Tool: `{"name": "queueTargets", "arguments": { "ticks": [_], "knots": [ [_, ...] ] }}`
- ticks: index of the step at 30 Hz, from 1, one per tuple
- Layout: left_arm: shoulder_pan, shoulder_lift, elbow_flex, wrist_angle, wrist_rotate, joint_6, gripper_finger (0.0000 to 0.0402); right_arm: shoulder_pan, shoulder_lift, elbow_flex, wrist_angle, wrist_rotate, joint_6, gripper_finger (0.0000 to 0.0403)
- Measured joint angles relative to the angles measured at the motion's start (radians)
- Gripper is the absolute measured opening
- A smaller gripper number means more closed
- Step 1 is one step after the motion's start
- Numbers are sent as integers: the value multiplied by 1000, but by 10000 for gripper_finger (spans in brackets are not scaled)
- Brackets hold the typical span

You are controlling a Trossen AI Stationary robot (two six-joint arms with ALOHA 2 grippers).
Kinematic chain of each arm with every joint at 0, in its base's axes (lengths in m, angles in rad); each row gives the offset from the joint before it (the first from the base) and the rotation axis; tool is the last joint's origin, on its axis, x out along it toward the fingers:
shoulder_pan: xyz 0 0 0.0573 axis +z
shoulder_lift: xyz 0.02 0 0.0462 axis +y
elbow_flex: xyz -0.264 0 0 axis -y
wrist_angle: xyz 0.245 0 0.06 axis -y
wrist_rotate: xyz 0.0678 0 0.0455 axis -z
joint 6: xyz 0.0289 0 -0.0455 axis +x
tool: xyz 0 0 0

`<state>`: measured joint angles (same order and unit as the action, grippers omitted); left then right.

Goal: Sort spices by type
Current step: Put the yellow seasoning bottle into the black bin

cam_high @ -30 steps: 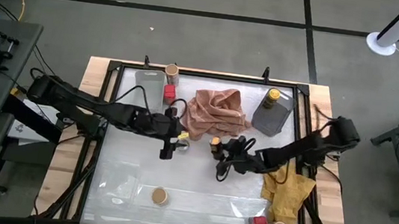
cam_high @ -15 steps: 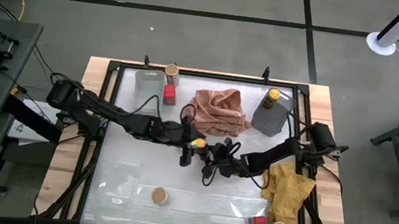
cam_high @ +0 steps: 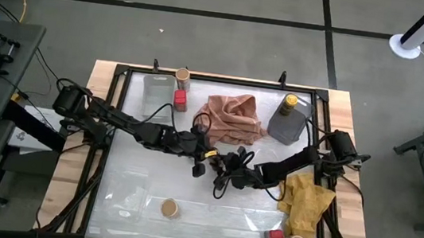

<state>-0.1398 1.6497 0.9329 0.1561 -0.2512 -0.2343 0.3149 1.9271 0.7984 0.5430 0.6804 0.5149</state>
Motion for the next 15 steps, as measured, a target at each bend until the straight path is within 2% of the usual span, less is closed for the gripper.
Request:
{"name": "queueTargets", "arguments": {
  "ticks": [8,15],
  "knots": [
    [4,0,0,-55,-24,-39,1,0,0,0,1,-2,0,171],
    [6,35,1,-37,-16,-93,0,0,1,-1,-1,-4,0,205]
  ]
}}
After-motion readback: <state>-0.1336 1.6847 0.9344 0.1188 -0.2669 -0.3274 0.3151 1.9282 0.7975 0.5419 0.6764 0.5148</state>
